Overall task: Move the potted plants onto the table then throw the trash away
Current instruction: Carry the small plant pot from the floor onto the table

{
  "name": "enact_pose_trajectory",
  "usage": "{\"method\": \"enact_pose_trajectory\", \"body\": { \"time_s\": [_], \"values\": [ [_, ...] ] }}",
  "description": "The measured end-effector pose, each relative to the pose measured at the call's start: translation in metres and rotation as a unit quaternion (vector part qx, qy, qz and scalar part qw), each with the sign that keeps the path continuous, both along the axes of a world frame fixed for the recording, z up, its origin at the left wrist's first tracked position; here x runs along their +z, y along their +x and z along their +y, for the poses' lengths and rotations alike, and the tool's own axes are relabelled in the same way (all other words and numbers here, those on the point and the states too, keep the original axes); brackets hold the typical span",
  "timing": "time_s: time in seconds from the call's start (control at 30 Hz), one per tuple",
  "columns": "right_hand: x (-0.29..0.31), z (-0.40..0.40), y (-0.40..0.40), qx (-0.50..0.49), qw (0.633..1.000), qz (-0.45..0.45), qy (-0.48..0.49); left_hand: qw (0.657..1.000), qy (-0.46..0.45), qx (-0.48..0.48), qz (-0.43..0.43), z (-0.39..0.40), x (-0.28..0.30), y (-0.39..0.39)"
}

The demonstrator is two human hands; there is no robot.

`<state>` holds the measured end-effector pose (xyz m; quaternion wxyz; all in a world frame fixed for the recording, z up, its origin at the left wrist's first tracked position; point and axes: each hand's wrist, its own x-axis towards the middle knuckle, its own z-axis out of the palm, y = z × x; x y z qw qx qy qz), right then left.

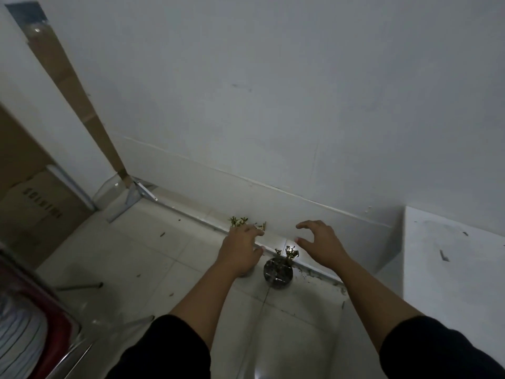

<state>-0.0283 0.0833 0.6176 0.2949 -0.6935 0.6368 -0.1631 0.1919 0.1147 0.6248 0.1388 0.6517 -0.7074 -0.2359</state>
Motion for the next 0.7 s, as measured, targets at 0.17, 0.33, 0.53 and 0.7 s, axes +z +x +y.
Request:
{"method": "enact_pose_trajectory", "body": {
  "time_s": [0.17, 0.33, 0.53, 0.7],
  "values": [
    [-0.024, -0.032, 0.011, 0.001, 1.0, 0.004, 0.02, 1.0, 0.02, -0.02, -0.005, -0.041, -0.028, 0.002],
    [-0.082, -0.06, 0.024, -0.017, 0.998, 0.02, 0.054, 0.997, 0.042, -0.061, 0.002, -0.087, -0.086, -0.003],
    [-0.209, -0.09, 0.038, -0.058, 0.995, 0.017, 0.075, 0.991, 0.087, -0.102, 0.009, -0.128, -0.221, -0.013],
    [-0.341, -0.084, 0.04, -0.082, 0.989, 0.027, 0.116, 0.985, 0.129, -0.116, 0.001, -0.133, -0.353, -0.013]
  ]
}}
